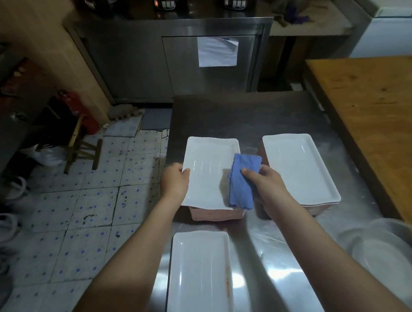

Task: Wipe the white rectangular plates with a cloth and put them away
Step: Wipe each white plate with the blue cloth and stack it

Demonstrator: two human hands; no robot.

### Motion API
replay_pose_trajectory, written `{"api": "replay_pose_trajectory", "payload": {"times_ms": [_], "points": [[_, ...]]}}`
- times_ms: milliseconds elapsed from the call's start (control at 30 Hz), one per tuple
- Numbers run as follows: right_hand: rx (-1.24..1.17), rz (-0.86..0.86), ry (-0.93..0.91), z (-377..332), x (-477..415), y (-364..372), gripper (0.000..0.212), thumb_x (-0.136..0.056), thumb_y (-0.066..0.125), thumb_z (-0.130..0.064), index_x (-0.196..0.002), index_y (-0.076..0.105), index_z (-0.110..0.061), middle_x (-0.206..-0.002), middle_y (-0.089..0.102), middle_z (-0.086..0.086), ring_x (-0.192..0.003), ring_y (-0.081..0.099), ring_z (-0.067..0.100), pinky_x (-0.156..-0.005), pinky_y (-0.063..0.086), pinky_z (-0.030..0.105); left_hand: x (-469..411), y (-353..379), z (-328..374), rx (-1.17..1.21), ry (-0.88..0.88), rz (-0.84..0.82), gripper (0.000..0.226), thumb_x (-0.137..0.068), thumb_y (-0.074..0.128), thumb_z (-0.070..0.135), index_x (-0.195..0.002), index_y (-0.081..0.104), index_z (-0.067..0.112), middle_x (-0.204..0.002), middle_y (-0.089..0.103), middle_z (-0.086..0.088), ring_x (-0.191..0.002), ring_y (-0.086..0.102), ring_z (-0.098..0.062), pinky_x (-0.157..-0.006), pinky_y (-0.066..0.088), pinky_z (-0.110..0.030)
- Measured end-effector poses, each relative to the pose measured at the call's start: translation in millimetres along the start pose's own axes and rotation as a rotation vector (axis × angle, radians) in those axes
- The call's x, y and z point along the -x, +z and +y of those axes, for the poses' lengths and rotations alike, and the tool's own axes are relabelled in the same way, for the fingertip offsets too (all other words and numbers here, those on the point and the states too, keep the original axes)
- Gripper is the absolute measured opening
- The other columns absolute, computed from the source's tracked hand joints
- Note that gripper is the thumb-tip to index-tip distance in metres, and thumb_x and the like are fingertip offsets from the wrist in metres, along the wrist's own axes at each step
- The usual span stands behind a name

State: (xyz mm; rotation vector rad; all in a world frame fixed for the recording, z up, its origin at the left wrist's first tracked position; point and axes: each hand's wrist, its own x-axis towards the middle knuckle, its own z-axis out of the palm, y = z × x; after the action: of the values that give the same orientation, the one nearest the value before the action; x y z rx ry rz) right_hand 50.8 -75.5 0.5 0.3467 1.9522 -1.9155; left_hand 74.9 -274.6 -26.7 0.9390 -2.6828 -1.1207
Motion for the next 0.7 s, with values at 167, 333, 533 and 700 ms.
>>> {"api": "replay_pose_trajectory", "payload": {"times_ms": [167,333,533,700], "points": [[-0.025,-0.011,-0.004,-5,8,-5,0.010,-0.090,0.062,-0.022,-0.096,0.058,-0.014,-0.097,0.067,0.004,-0.088,0.066,0.020,-0.074,0.056,0.034,6,-11,0,0.065,-0.023,-0.001,0.014,-0.097,0.044,0.021,-0.092,0.050,0.010,-0.087,0.054,-0.006,-0.075,0.049,-0.021,-0.057,0.034,-0.027],[-0.054,-0.010,-0.055,-15,25,-7,0.006,-0.091,0.061,-0.026,-0.090,0.058,-0.022,-0.091,0.067,-0.002,-0.083,0.066,0.013,-0.058,0.053,0.023,21,-22,2,0.152,-0.015,-0.023,0.010,-0.099,0.040,0.021,-0.096,0.043,0.012,-0.085,0.051,-0.003,-0.079,0.050,-0.023,-0.067,0.039,-0.031],[-0.131,0.011,-0.033,-25,54,-14,0.012,-0.091,0.062,-0.028,-0.096,0.058,-0.019,-0.097,0.068,0.005,-0.090,0.067,0.023,-0.077,0.057,0.040,46,-37,8,0.253,-0.023,-0.026,0.010,-0.098,0.039,0.021,-0.095,0.041,0.013,-0.074,0.042,0.006,-0.064,0.041,-0.010,-0.055,0.032,-0.025],[-0.103,0.068,-0.070,-25,81,-34,0.017,-0.090,0.063,-0.029,-0.095,0.061,-0.013,-0.092,0.069,0.006,-0.083,0.068,0.021,-0.063,0.057,0.034,72,-35,24,0.282,0.000,-0.049,0.011,-0.098,0.039,0.024,-0.095,0.041,0.013,-0.077,0.044,0.005,-0.067,0.044,-0.013,-0.055,0.034,-0.027]]}}
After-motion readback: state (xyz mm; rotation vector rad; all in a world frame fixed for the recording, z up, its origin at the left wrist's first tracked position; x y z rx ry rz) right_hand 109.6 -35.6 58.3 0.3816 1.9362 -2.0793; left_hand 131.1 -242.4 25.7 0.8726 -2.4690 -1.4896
